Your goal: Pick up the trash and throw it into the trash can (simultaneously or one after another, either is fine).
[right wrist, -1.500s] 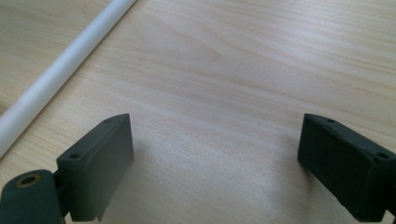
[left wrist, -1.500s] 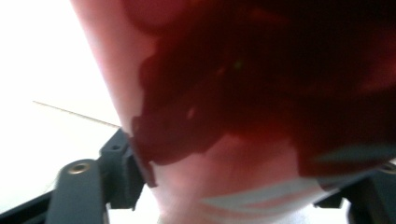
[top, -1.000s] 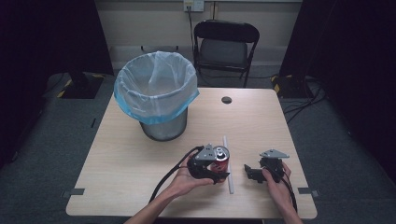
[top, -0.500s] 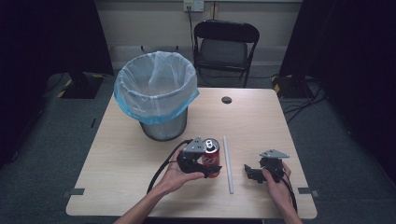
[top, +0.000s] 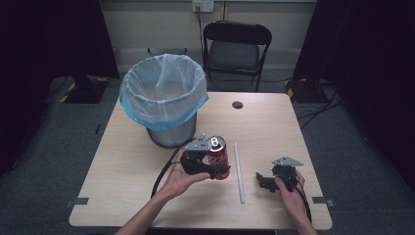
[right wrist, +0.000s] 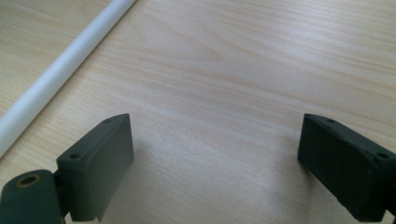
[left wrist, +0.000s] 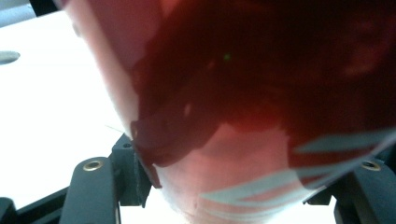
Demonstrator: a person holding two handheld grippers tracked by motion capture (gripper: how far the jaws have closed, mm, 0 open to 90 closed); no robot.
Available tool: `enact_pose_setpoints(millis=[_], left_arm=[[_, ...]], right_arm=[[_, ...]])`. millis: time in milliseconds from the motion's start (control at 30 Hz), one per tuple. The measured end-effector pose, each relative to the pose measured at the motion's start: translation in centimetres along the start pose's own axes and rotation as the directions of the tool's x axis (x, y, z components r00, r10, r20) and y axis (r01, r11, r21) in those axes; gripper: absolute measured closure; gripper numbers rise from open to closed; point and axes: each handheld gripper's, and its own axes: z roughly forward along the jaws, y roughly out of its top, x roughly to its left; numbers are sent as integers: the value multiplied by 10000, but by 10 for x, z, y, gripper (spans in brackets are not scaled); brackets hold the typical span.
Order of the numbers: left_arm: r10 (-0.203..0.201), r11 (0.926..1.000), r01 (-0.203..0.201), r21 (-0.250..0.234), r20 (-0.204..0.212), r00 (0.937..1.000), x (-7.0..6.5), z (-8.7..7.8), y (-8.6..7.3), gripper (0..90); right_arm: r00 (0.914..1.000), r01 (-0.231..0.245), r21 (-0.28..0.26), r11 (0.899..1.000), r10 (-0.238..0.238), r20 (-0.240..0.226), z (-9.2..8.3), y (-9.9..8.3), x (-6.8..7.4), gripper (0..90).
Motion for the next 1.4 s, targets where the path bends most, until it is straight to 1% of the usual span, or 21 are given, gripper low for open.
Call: enact_pose_setpoints(millis=[33, 100, 200, 300, 333, 367, 400, 533, 567, 633, 767, 867, 900, 933, 967, 1067, 1200, 1300, 1333, 1367, 1400], left_arm=[[-86, 9998, 86, -167, 4, 10000, 2, -6, 2, 340], [-68, 9999, 68, -146, -31, 10000, 3, -9, 3, 340], [-95, 9995, 93, -299, -78, 9999, 6, -16, 7, 340], [-98, 9994, 93, -340, -142, 9999, 7, -20, 10, 340], [-181, 9985, 173, -514, -144, 9997, 8, -24, 13, 341], [-197, 9982, 188, -562, -161, 9997, 8, -25, 13, 340], [-128, 9985, 115, -539, -234, 9996, 7, -27, 15, 340], [-51, 9959, 27, -899, -267, 9996, 6, -34, 21, 341], [-51, 9959, 27, -899, -267, 9996, 6, -34, 21, 341], [-110, 9938, 85, -1104, -225, 9997, 6, -38, 24, 341], [-93, 9935, 59, -1134, -298, 9995, 7, -41, 27, 341], [-72, 9926, 31, -1210, -328, 9994, 9, -48, 34, 341], [-72, 9926, 31, -1210, -328, 9994, 9, -48, 34, 341], [-84, 9914, 45, -1308, -299, 9995, 10, -51, 37, 341], [11, 9907, -62, -1362, -373, 9993, 10, -55, 40, 341], [19, 9886, -91, -1504, -479, 9988, 12, -61, 45, 341], [35, 9877, -122, -1557, -563, 9984, 14, -66, 50, 341], [50, 9854, -150, -1693, -593, 9982, 15, -70, 55, 341], [106, 9829, -222, -1830, -641, 9979, 15, -74, 59, 341], [106, 9829, -222, -1830, -641, 9979, 15, -74, 59, 341], [146, 9811, -280, -1917, -705, 9974, 16, -77, 63, 341]], right_arm=[[10000, -13, -1, 10000, 13, 0, 0, 0, 0, 97], [10000, -3, 3, 10000, 3, -1, 0, 0, 0, 97], [10000, -5, 2, 10000, 5, -1, 0, 0, 0, 97], [10000, -6, 2, 10000, 6, -1, 0, 0, 0, 97], [10000, -11, 1, 10000, 11, -1, 0, 0, 0, 97], [10000, -13, 3, 10000, 13, -2, 0, 0, 0, 97], [10000, -5, 2, 10000, 5, 0, 0, 0, 0, 97], [10000, -10, 3, 10000, 10, -2, 0, 0, 0, 97], [10000, -10, 3, 10000, 10, -2, 0, 0, 0, 97], [10000, -4, 4, 10000, 4, -2, 0, 0, 0, 97], [10000, -11, 4, 10000, 11, -2, 0, 0, 0, 97], [10000, -11, 3, 10000, 11, -1, 0, 0, 0, 97], [10000, -11, 3, 10000, 11, -1, 0, 0, 0, 97], [10000, -11, 3, 10000, 11, -1, 0, 0, 0, 97], [10000, -11, 3, 10000, 11, -2, 0, 0, 0, 97], [10000, 5, 20, 10000, -5, -16, 0, 0, 0, 97], [10000, -8, 13, 10000, 8, -16, 0, 0, 0, 97], [10000, -11, 4, 10000, 11, -2, 0, 0, 0, 97], [10000, -11, 5, 10000, 11, -4, 0, 0, 0, 97], [10000, -11, 5, 10000, 11, -4, 0, 0, 0, 97], [10000, -13, 4, 10000, 13, -2, 0, 0, 0, 97]])
